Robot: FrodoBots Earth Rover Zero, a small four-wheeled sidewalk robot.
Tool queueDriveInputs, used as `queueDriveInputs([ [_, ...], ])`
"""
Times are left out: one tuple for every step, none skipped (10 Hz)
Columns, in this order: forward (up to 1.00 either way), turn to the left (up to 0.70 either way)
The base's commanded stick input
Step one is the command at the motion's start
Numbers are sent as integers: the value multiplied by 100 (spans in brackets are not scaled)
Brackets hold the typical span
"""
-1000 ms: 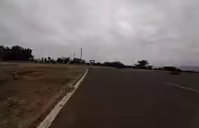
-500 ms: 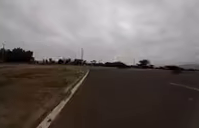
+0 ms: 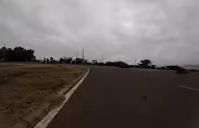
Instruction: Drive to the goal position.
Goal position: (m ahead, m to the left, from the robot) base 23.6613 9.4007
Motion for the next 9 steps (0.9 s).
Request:
queueDriveInputs([
  [85, -6],
  [85, -13],
  [85, -5],
  [85, -16],
  [85, -5],
  [85, -20],
  [85, -11],
  [85, 0],
  [85, 0],
])
